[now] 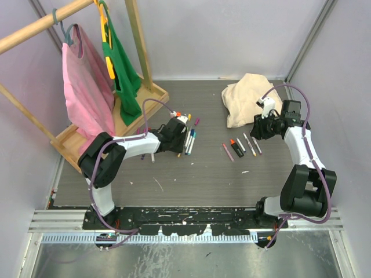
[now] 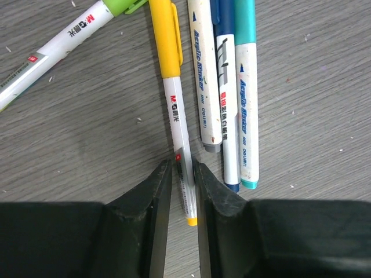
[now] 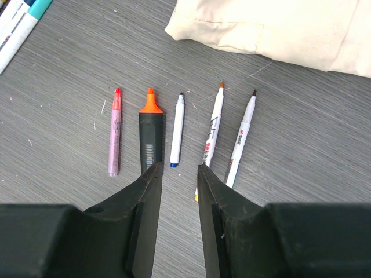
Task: Open the pen caps
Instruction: Pick up the pen from the center of the board.
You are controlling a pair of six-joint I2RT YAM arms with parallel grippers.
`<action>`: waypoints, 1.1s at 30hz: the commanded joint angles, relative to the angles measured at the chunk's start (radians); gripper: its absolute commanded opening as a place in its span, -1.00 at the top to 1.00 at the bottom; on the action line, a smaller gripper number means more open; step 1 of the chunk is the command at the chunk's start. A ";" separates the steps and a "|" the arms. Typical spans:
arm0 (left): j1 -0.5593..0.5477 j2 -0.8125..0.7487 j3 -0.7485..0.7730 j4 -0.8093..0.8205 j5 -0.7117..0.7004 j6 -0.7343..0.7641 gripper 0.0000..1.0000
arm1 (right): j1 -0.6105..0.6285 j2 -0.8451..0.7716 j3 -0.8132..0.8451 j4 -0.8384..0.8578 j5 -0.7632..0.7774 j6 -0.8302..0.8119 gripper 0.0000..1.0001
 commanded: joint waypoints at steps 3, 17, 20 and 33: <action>-0.006 -0.005 0.002 -0.072 -0.058 0.025 0.57 | 0.001 -0.039 0.004 0.007 -0.024 -0.015 0.27; -0.013 -0.061 -0.041 -0.103 -0.100 0.053 1.00 | 0.001 -0.044 0.004 -0.002 -0.056 -0.013 0.26; -0.021 -0.116 -0.065 -0.093 -0.113 0.053 1.00 | 0.001 -0.046 0.005 -0.006 -0.079 -0.014 0.26; -0.075 -0.466 -0.266 0.122 -0.047 0.037 1.00 | 0.000 -0.147 -0.014 -0.005 -0.411 0.046 0.26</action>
